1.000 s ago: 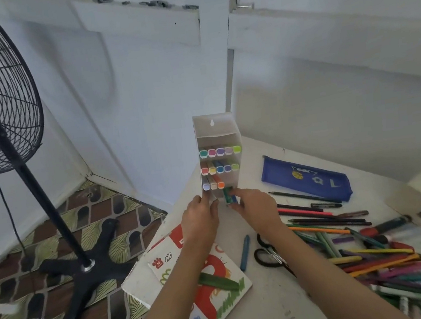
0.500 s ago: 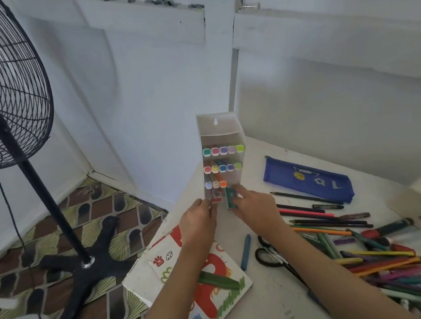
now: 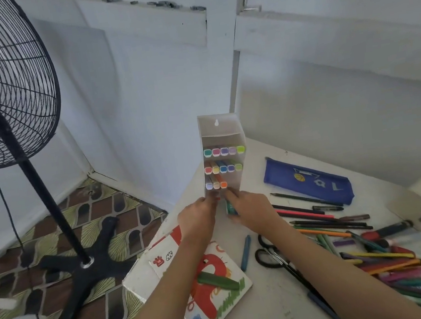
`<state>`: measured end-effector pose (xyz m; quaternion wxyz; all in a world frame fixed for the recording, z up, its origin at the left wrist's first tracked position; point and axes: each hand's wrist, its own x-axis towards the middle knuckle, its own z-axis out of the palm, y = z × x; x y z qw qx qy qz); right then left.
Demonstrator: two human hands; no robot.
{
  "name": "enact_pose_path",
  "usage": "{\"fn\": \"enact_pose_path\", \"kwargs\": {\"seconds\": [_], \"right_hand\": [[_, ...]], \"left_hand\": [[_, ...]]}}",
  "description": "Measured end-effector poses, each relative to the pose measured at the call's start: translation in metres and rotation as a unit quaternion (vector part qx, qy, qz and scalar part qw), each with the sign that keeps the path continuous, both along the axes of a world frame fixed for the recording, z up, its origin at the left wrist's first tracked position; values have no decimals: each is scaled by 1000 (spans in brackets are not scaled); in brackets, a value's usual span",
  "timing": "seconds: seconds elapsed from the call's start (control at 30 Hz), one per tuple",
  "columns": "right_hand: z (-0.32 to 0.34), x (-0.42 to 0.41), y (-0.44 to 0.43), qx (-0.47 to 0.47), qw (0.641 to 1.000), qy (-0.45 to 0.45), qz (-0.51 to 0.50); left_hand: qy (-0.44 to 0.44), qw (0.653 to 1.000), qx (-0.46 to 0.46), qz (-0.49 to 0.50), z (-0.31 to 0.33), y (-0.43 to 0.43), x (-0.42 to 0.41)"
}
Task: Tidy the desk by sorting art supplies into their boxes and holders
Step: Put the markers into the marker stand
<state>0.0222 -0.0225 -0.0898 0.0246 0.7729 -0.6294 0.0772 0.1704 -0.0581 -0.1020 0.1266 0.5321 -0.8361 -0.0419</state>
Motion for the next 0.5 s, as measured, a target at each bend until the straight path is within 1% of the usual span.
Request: {"fn": "enact_pose_path", "kwargs": {"seconds": [0.07,0.13,0.3,0.43,0.5], "right_hand": [[1,1,-1,-28,1000,-7,9],[-1,1,-4,-49,999,-5,13],[-3,1,-10,5,999,18,-31],[0,7,-12,-21,998,43,-45],[4,10,-11,12,997,56,-56]], "left_hand": [[-17,1000,-3,16,1,-2,-2],[-32,999,15,28,4,-4,-4],[-52,997,45,48,8,-9,-11],[-73,993,68,56,13,-8,-11],[-80,993,72,55,13,-8,-11]]}}
